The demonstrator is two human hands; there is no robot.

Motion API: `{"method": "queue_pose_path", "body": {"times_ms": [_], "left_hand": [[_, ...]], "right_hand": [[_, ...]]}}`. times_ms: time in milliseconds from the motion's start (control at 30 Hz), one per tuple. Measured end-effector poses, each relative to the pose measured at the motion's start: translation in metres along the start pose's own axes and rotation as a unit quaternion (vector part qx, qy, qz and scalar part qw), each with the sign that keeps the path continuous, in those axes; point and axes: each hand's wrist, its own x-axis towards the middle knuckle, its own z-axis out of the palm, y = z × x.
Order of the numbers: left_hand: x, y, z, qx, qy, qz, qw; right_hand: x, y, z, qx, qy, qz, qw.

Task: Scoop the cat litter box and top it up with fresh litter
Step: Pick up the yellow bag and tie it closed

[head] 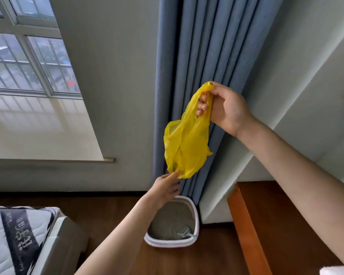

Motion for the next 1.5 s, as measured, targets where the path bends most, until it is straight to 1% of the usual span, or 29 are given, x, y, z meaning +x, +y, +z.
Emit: {"method": "queue_pose_path", "body": {"times_ms": [67,133,167,233,300,467,600,667,700,767,800,867,933,1033,1067,1100,1167,1233,1267,1300,1367,1433,1467,1500], "left_hand": [[0.004,-0.001,0.010,-0.074,-0.006,0.009,0.997],[0.010,0.001,0.021,-0.127,0.013,0.004,0.992],[0.013,0.002,0.024,-0.136,0.028,0.007,0.990],[0.017,0.000,0.027,-0.126,0.054,0.017,0.990],[0.017,-0.005,0.024,-0.115,0.063,0.018,0.991],[0.015,-0.028,0.008,-0.083,0.083,-0.012,0.993],[0.012,-0.036,0.004,-0.009,0.089,-0.009,0.996],[0.007,-0.035,0.000,0.090,0.083,0.004,0.992],[0.007,-0.035,-0.004,0.152,0.091,0.012,0.984],[-0.003,-0.023,-0.005,0.227,0.107,0.050,0.967],[-0.012,-0.013,-0.002,0.227,0.107,0.088,0.964],[-0.030,0.010,0.007,0.223,0.079,0.185,0.954],[-0.048,0.035,0.022,0.264,0.047,0.281,0.921],[-0.063,0.057,0.044,0.316,0.026,0.393,0.863],[-0.063,0.059,0.051,0.327,0.030,0.413,0.849],[-0.062,0.060,0.057,0.330,0.039,0.420,0.845],[-0.056,0.056,0.064,0.322,0.063,0.397,0.857],[-0.045,0.050,0.066,0.299,0.072,0.357,0.882],[-0.042,0.048,0.066,0.296,0.073,0.346,0.887],[-0.038,0.047,0.066,0.303,0.080,0.346,0.884],[-0.037,0.048,0.068,0.322,0.095,0.360,0.871],[-0.042,0.051,0.069,0.312,0.093,0.363,0.873],[-0.043,0.053,0.069,0.302,0.088,0.362,0.878],[-0.044,0.055,0.069,0.292,0.077,0.359,0.883]], "right_hand": [[-0.002,-0.002,-0.002,0.022,0.005,0.014,1.000],[-0.005,-0.005,-0.006,0.042,0.014,0.024,0.999],[-0.006,-0.007,-0.008,0.041,0.021,0.024,0.999],[-0.007,-0.012,-0.012,0.020,0.041,0.016,0.999],[-0.009,-0.018,-0.017,-0.004,0.061,0.007,0.998],[-0.011,-0.039,-0.022,-0.067,0.085,-0.001,0.994],[-0.014,-0.033,-0.017,-0.076,0.083,-0.010,0.994],[-0.016,-0.025,-0.013,-0.098,0.070,-0.006,0.993],[-0.016,-0.021,-0.011,-0.114,0.066,-0.002,0.991],[-0.017,-0.013,-0.008,-0.157,0.060,0.008,0.986],[-0.016,-0.008,-0.008,-0.185,0.057,0.015,0.981],[-0.015,0.005,-0.006,-0.241,0.055,0.042,0.968],[-0.015,0.019,-0.004,-0.267,0.047,0.074,0.960],[-0.016,0.032,0.001,-0.271,0.024,0.101,0.957],[-0.017,0.034,0.002,-0.261,0.021,0.105,0.959],[-0.018,0.035,0.004,-0.251,0.019,0.106,0.962],[-0.021,0.032,0.007,-0.230,0.010,0.103,0.968],[-0.023,0.026,0.008,-0.229,0.003,0.093,0.969],[-0.023,0.024,0.006,-0.249,0.004,0.081,0.965],[-0.024,0.024,0.000,-0.293,0.009,0.058,0.954],[-0.027,0.026,-0.017,-0.406,0.043,-0.024,0.913],[-0.038,0.035,-0.041,-0.480,0.091,-0.094,0.868],[-0.046,0.044,-0.053,-0.497,0.102,-0.095,0.856],[-0.055,0.054,-0.063,-0.501,0.090,-0.071,0.858]]}}
